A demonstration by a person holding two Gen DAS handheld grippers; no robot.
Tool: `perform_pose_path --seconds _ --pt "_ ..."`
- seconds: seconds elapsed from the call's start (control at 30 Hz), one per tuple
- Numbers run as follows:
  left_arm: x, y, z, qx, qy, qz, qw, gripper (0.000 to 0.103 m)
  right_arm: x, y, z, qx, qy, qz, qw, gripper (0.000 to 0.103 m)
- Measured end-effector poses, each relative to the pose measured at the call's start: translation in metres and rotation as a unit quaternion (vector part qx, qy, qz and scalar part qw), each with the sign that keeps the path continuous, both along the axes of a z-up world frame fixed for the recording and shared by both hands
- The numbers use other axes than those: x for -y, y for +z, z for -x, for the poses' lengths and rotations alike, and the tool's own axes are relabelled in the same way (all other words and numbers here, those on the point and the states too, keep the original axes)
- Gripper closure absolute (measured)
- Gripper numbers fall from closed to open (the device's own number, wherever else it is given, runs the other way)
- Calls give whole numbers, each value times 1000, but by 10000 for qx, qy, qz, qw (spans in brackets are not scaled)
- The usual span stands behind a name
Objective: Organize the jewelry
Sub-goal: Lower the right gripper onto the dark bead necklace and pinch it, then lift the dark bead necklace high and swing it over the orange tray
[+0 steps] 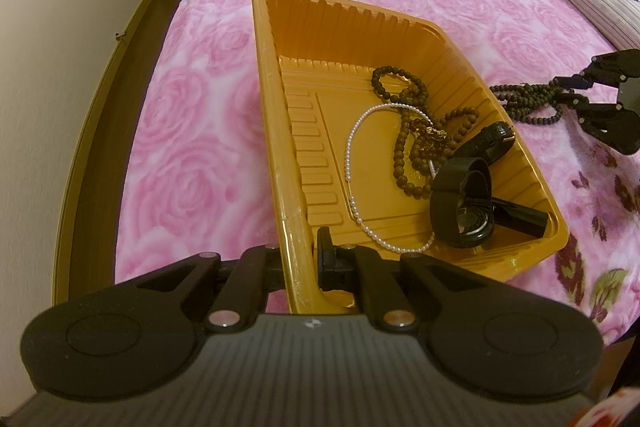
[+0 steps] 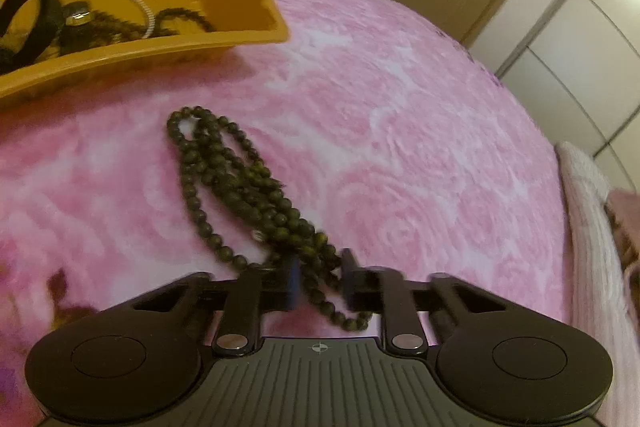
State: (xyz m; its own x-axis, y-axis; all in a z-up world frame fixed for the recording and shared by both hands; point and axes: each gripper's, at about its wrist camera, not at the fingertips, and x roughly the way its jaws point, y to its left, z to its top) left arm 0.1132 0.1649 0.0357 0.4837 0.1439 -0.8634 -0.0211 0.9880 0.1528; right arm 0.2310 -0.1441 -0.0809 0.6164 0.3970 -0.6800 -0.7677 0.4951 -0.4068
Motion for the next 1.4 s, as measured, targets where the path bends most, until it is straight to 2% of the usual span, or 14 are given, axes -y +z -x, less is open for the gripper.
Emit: perform_pose_path --seconds 0.03,0.07,0.3,0.73,1.2,1.4 --pt "0 0 0 0 2 0 10000 98 0 1 4 65 23 26 10000 91" --pt "0 0 0 -1 4 -2 10000 98 1 4 7 97 -7 5 10000 97" --pt "0 0 0 17 -6 -7 10000 98 15 49 28 558 -306 -402 9972 96" --pt "1 2 2 55 -31 -36 10000 98 45 180 65 1872 -437 -1021 9760 96" --pt "4 5 2 81 -60 -73 9999 98 52 307 79 2534 -205 -1283 9586 96" --pt "5 6 2 83 -83 -83 9999 98 36 347 79 2662 115 -1224 9561 96"
